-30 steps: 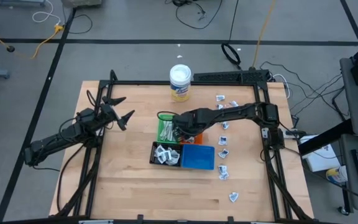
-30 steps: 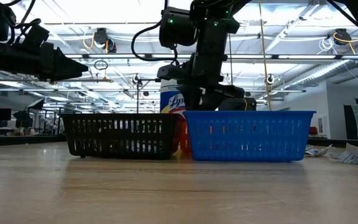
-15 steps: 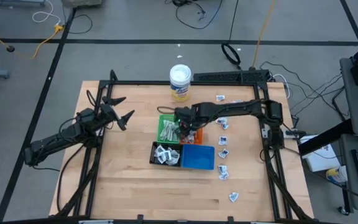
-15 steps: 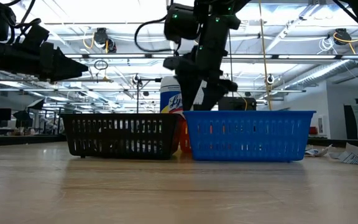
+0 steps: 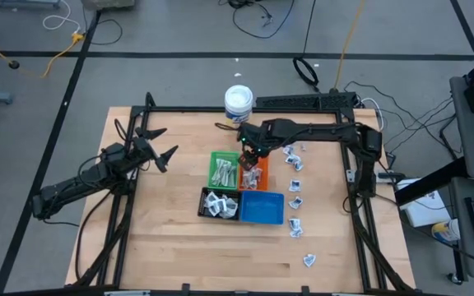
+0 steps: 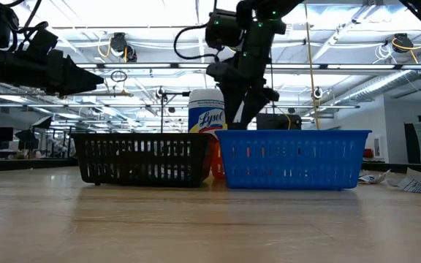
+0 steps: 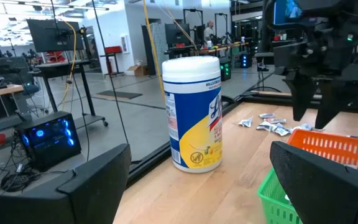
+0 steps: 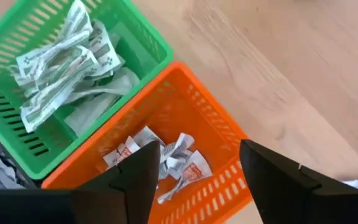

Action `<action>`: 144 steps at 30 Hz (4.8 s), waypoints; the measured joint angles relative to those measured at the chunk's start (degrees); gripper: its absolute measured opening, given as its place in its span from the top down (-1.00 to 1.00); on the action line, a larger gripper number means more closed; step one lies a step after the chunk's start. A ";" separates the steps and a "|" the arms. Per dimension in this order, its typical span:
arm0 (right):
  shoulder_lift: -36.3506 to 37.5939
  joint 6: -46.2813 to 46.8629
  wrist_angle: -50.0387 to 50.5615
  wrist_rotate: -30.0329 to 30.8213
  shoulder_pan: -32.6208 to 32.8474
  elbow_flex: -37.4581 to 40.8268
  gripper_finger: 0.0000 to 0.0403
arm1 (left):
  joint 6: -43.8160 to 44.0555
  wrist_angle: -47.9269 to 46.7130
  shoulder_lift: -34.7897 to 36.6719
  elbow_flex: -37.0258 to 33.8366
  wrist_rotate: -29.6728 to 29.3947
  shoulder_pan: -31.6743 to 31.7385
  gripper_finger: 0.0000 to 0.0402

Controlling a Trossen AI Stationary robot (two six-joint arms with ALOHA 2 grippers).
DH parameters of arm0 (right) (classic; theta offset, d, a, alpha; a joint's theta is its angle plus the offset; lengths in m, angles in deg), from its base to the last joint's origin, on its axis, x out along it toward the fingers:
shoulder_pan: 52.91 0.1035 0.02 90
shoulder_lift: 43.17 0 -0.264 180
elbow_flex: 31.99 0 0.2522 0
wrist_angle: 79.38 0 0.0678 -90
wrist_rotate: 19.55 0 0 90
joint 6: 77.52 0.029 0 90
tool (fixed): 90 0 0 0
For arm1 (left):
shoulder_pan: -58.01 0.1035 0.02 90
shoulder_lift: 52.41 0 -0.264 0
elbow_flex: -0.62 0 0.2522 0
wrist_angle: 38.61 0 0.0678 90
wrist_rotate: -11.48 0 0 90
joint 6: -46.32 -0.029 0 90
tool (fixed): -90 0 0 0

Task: Pick & Place First Aid Supplies
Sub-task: Put the ointment pack into the orange bin, then put the alcohol pad into the blue bin

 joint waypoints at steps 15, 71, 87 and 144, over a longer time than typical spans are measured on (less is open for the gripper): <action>16.05 4.25 -2.76 3.59 -13.18 22.95 -0.06 | 0.00 -0.04 0.00 0.00 0.01 0.00 -0.95; 22.97 13.83 -6.66 -1.94 -23.92 39.57 0.98 | -0.22 -0.04 0.00 0.00 -0.52 0.04 -0.95; 26.45 34.42 6.78 -3.23 -7.65 31.64 1.00 | -0.20 -0.02 0.01 0.00 -0.49 0.04 -0.95; -4.21 15.64 3.56 -5.86 8.15 0.38 0.15 | 0.00 0.00 0.00 0.00 -0.46 0.04 -0.95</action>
